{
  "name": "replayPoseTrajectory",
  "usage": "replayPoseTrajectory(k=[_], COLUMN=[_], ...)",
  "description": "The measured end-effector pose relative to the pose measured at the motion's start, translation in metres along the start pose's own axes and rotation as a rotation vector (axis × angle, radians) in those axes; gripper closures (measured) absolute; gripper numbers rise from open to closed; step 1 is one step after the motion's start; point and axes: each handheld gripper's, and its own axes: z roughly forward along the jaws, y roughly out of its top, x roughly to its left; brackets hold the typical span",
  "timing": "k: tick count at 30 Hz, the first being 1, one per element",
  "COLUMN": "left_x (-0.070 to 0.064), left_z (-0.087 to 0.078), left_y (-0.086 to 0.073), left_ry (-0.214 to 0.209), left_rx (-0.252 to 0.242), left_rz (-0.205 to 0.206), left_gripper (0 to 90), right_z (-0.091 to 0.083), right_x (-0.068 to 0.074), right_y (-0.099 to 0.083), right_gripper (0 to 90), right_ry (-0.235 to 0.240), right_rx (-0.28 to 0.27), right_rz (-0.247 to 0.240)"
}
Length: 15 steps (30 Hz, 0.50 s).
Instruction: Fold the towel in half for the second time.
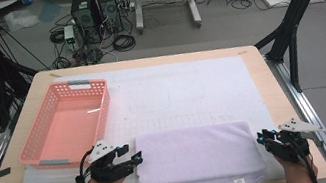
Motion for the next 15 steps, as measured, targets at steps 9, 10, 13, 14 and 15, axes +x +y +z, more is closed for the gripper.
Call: replayPoseTrajectory(k=[9, 10, 13, 14, 15], left_x=[0.012, 0.014, 0.019, 0.021, 0.022], left_z=[0.024, 0.026, 0.032, 0.035, 0.037], left_y=[0.007, 0.008, 0.011, 0.011, 0.012], left_ry=[0.024, 0.029, 0.032, 0.033, 0.033], left_rx=[0.049, 0.056, 0.074, 0.081, 0.089], left_rz=[-0.013, -0.010, -0.024, -0.029, -0.031], left_gripper=[38.1, 37.9, 37.3, 37.3, 37.2], right_z=[0.029, 0.034, 0.050, 0.053, 0.054], right_x=[0.005, 0.005, 0.005, 0.004, 0.002], right_y=[0.015, 0.015, 0.016, 0.016, 0.016], right_gripper=[48.4, 48.1, 47.2, 47.0, 47.5], right_ry=[0.056, 0.060, 0.065, 0.073, 0.092], right_rx=[-0.012, 0.008, 0.079, 0.094, 0.101], right_rz=[0.006, -0.010, -0.031, -0.027, -0.015])
